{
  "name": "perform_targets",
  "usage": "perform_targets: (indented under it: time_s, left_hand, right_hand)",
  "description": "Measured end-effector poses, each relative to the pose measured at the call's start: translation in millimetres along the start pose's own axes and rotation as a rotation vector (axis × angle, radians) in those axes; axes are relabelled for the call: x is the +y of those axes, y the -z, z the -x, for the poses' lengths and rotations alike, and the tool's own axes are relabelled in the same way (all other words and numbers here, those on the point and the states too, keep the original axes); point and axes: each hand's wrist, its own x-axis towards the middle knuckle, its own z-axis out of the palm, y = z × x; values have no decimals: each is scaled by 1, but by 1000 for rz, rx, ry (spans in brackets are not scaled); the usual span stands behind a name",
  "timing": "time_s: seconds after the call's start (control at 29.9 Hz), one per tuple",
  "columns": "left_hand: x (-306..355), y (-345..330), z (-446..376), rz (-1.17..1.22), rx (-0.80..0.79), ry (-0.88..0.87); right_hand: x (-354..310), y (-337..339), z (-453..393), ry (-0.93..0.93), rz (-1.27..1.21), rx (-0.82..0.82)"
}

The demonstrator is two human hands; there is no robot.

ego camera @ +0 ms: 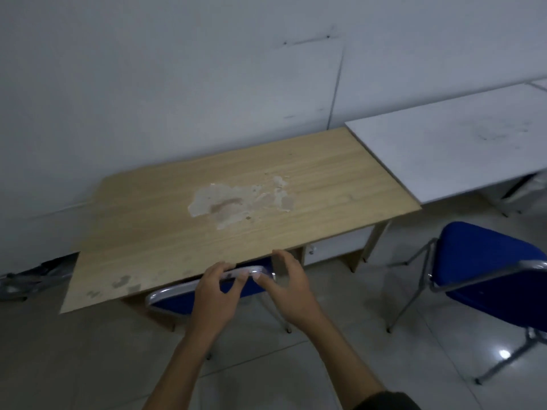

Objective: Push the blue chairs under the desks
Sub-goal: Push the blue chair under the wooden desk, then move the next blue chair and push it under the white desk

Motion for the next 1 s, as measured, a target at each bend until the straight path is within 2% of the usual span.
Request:
perform_targets:
  time_s: [0.13, 0.27, 0.37, 0.57, 0.77, 1.0]
  left_hand:
    - [74, -39, 36, 78, -49, -102]
    - [147, -85, 67, 130, -68, -162]
    - [208, -132, 97, 211, -135, -198]
    - [314, -243, 143, 248, -266, -303]
    - [377, -358, 151, 146, -493, -431]
    - [405, -476, 139, 138, -639, -341]
  right_hand:
    - [-17, 86, 39, 48, -133, 96]
    - [-35, 186, 76, 60, -137, 169]
    - [-38, 269, 113, 74, -142, 191]
    - [-18, 404, 171, 123, -135, 397]
    - [33, 501, 190, 29, -76, 661]
    - [98, 591, 169, -117, 57, 771]
